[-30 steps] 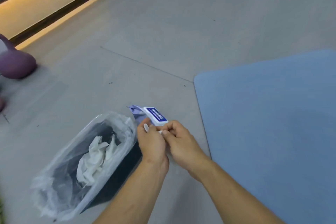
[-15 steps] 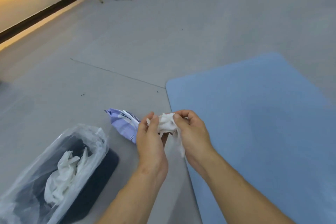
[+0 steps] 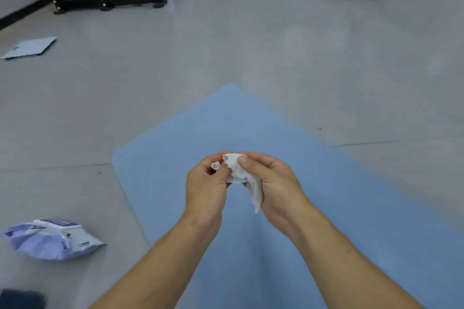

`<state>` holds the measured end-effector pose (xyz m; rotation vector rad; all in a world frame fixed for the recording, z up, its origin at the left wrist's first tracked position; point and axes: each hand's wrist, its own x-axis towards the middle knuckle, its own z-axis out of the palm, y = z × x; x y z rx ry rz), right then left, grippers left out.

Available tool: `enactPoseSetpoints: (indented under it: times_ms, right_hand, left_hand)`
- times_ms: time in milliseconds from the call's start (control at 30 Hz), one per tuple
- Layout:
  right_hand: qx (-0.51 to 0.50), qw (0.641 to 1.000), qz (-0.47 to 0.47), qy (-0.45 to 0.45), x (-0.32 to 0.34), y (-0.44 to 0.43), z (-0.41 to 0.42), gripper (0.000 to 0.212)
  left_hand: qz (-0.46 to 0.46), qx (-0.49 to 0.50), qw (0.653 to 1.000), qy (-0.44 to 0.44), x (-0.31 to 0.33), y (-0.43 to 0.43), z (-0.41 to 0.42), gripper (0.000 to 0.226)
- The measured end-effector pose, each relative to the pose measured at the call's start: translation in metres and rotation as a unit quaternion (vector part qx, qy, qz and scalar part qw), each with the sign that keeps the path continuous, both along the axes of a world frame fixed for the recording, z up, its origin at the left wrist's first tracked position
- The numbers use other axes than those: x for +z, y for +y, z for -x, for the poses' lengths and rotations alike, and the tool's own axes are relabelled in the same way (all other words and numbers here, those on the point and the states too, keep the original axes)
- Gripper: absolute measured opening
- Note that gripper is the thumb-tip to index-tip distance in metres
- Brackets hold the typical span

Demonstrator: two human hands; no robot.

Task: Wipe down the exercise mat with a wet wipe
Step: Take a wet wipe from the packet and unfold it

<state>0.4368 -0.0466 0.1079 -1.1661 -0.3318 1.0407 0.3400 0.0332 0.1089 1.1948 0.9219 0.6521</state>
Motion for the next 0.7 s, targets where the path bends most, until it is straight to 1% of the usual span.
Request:
enactPoseSetpoints:
  times_ms: [67, 133, 233, 300, 400, 533, 633, 667, 700]
  right_hand:
    - [-0.024, 1.0, -0.012, -0.016, 0.008, -0.036, -0.019, 0.015]
    - [-0.077, 0.997, -0.008, -0.027, 0.015, -0.073, -0.036, 0.015]
    - [-0.155, 0.986, 0.019, -0.055, 0.029, -0.127, -0.062, 0.011]
    - [-0.193, 0.976, 0.046, -0.092, 0.043, -0.174, -0.08, 0.009]
    - [-0.224, 0.96, 0.079, -0.146, 0.069, -0.246, -0.1, 0.011]
    - [-0.251, 0.945, 0.104, -0.184, 0.096, -0.329, -0.11, 0.018]
    - [-0.263, 0.942, 0.114, -0.174, 0.11, -0.378, -0.11, 0.037]
    - [-0.271, 0.942, 0.113, -0.161, 0.114, -0.393, -0.109, 0.039]
    - [-0.281, 0.942, 0.107, -0.146, 0.116, -0.407, -0.108, 0.035]
  left_hand:
    - [-0.023, -0.043, 0.999, 0.004, 0.009, -0.028, -0.029, 0.016]
    - [-0.035, -0.076, 0.997, 0.002, 0.021, -0.058, -0.054, 0.013]
    - [-0.046, -0.136, 0.99, 0.0, 0.038, -0.101, -0.088, 0.011]
    - [-0.071, -0.199, 0.978, 0.0, 0.052, -0.136, -0.11, 0.012]
    - [-0.114, -0.302, 0.947, -0.008, 0.074, -0.187, -0.137, 0.012]
    - [-0.15, -0.417, 0.896, 0.005, 0.109, -0.252, -0.166, 0.017]
    - [-0.184, -0.496, 0.848, 0.028, 0.129, -0.294, -0.178, 0.032]
    - [-0.183, -0.519, 0.835, 0.03, 0.133, -0.308, -0.18, 0.037]
    - [-0.176, -0.541, 0.822, 0.027, 0.135, -0.32, -0.181, 0.04]
